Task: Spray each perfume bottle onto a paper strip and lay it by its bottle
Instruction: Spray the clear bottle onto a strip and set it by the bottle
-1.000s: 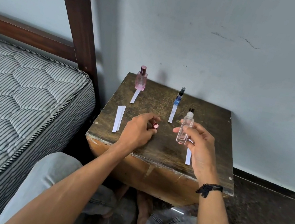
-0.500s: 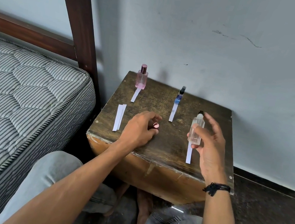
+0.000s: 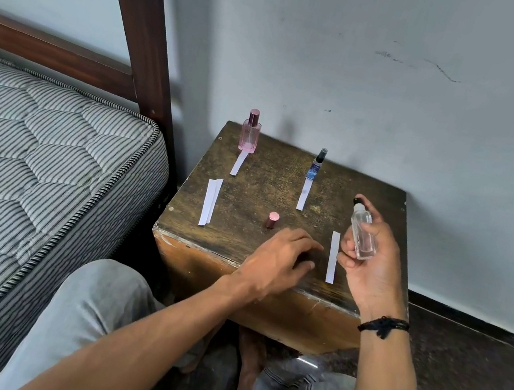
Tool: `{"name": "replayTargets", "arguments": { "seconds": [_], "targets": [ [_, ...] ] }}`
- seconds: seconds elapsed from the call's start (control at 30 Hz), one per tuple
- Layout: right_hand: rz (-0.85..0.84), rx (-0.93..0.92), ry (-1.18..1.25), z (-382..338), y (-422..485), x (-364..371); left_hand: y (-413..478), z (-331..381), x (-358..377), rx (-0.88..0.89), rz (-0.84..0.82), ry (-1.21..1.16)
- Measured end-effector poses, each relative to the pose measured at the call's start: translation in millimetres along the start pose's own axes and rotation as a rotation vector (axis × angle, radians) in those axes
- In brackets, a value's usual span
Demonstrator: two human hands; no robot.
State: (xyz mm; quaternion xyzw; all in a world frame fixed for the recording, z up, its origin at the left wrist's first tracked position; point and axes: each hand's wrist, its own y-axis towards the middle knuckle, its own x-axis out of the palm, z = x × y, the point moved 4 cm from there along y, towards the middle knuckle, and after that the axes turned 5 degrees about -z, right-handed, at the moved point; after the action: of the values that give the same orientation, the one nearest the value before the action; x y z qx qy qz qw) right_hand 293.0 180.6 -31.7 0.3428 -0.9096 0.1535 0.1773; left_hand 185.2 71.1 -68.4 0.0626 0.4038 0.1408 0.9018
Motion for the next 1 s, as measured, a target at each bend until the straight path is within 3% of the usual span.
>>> {"name": "replayTargets", "arguments": {
  "seconds": [0.3,0.5,0.67,0.83,1.0],
  "targets": [
    [0.01,-0.008,-0.1,-1.3,0.7,-3.5,5.9,-3.2,9.2,-0.05,-0.147,0.057],
    [0.201,-0.007,-0.673,-6.5,-1.8,-17.9,10.7,-7.5,13.6,-0.092,-0.208,0.025],
    [0.154,0.079,-1.101,2.2,-4.2,-37.6,16.4,-10.1,15.9,-0.157,-0.219,-0.048],
    [0.107,0.214,-1.317,13.0,-1.6,-46.4,20.9,-9.7,21.8,-0.177,-0.232,-0.004],
    [0.106,0.247,-1.384,13.0,-1.2,-46.8,25.6,-7.7,26.0,-0.141,-0.241,0.085]
  ]
}}
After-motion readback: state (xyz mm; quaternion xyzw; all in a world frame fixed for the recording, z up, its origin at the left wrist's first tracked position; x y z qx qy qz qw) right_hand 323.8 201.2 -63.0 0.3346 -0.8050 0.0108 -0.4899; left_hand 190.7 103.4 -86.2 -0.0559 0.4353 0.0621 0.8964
